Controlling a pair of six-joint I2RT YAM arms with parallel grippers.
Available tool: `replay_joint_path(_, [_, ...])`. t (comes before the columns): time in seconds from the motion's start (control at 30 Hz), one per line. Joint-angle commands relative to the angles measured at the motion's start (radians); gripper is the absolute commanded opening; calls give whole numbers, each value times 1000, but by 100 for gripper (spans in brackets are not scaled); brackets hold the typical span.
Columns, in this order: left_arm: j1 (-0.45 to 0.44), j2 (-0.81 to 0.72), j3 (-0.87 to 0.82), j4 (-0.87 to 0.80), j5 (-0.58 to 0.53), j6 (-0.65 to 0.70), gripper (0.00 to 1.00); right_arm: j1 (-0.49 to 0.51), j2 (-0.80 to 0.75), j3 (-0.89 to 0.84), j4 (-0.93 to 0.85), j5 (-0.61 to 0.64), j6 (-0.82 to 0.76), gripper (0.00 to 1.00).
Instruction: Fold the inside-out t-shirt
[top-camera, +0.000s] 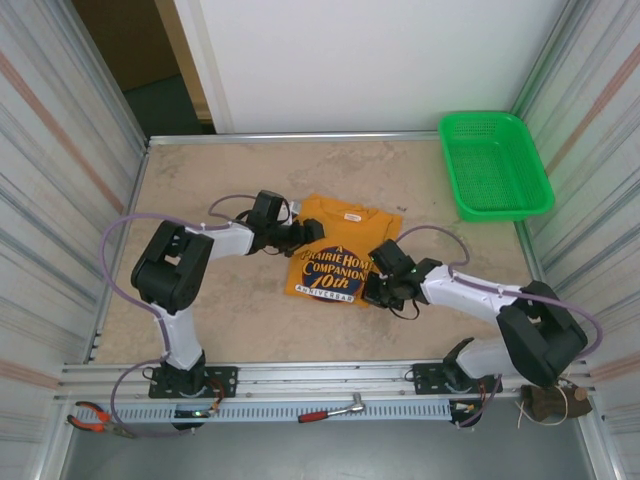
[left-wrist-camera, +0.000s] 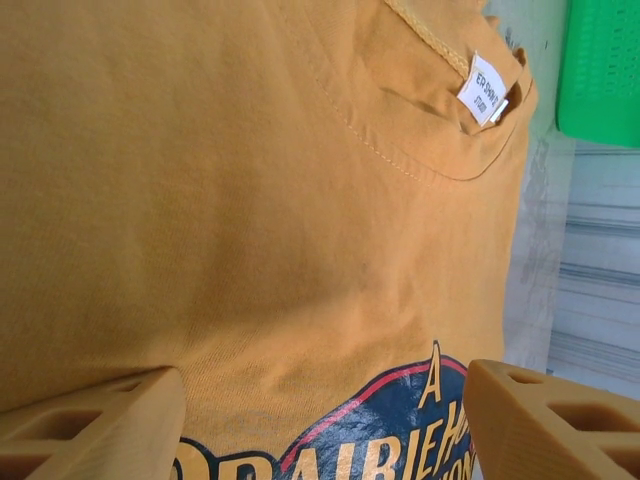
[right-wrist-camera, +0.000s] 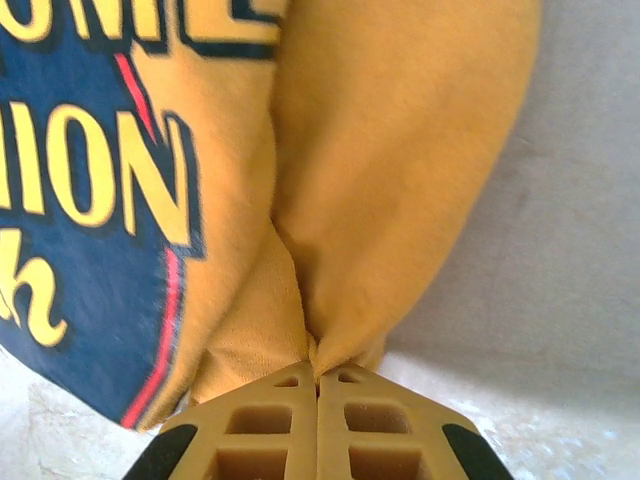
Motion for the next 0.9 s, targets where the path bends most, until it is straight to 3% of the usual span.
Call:
replay_joint_path(0.0, [0,80,-43,-90,-87,-48,74,8,-80,-62,-36,23,34,0])
replay_joint_path(0.43, [-1,75,-71,-113,-135,-53,73,30,-175,-157,-193,31,116,0])
replay_joint_path(0.47, [0,72,-71,-112,-132,-52,73,29,-187,-159,-205,24,117,6])
replay_joint_path(0.5, [0,66,-71,-106,-127,-49,73,24,-202,-154,-226,23,110,26])
replay_joint_path(0.53, [0,53,-73,-95,-123,-41,73,16,-231,-139,-261,39,100,35])
replay_joint_path(0.6, [-1,6,-59,-102,-107,-10,74,-30,-299,-104,-307,66,63,38])
replay_joint_path(0.7, [-5,-84,-15,-141,-77,39,75,-216,-363,-59,-298,5,-26,37])
replay_joint_path(0.77, [-10,-144,23,-198,-68,77,76,-336,-338,-34,-225,-80,-79,37])
replay_joint_path(0.87, [-13,-212,49,-267,-60,127,77,-404,-217,38,-158,-136,-145,36])
